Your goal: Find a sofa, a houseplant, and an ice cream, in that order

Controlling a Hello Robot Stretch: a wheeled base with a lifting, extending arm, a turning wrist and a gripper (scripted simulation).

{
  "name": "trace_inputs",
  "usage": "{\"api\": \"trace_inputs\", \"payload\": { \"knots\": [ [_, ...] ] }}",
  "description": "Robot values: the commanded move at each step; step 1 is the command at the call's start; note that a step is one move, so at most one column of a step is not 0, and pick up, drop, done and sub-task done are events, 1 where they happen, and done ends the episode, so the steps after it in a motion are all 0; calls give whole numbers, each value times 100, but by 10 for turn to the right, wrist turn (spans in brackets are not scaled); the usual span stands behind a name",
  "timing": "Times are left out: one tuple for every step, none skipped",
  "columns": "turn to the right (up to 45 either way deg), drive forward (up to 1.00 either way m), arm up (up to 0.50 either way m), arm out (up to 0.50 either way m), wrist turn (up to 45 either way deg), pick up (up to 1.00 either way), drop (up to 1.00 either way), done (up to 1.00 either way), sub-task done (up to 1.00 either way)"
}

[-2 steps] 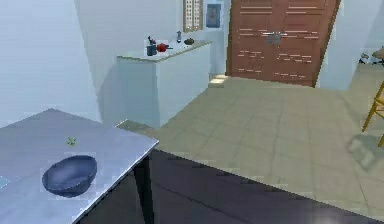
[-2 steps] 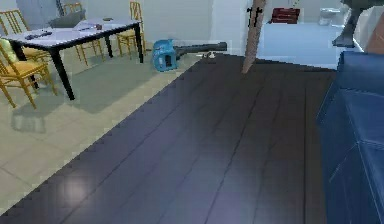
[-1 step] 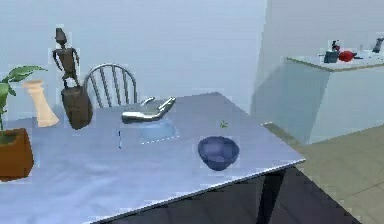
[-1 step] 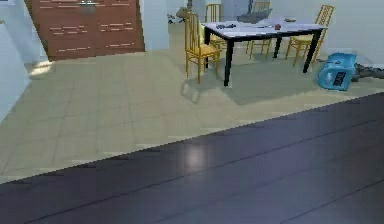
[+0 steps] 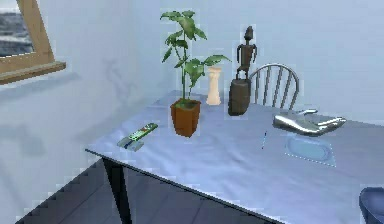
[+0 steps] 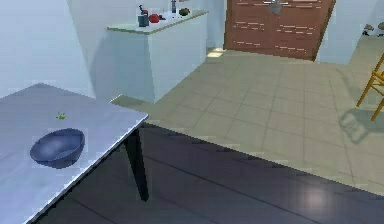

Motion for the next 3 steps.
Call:
{"api": "trace_inputs", "payload": {
  "knots": [
    [0,0,0,0,0,0,0,0,100],
    [-450,0,0,0,0,0,0,0,0],
    [-450,0,0,0,0,0,0,0,0]
  ]
}}
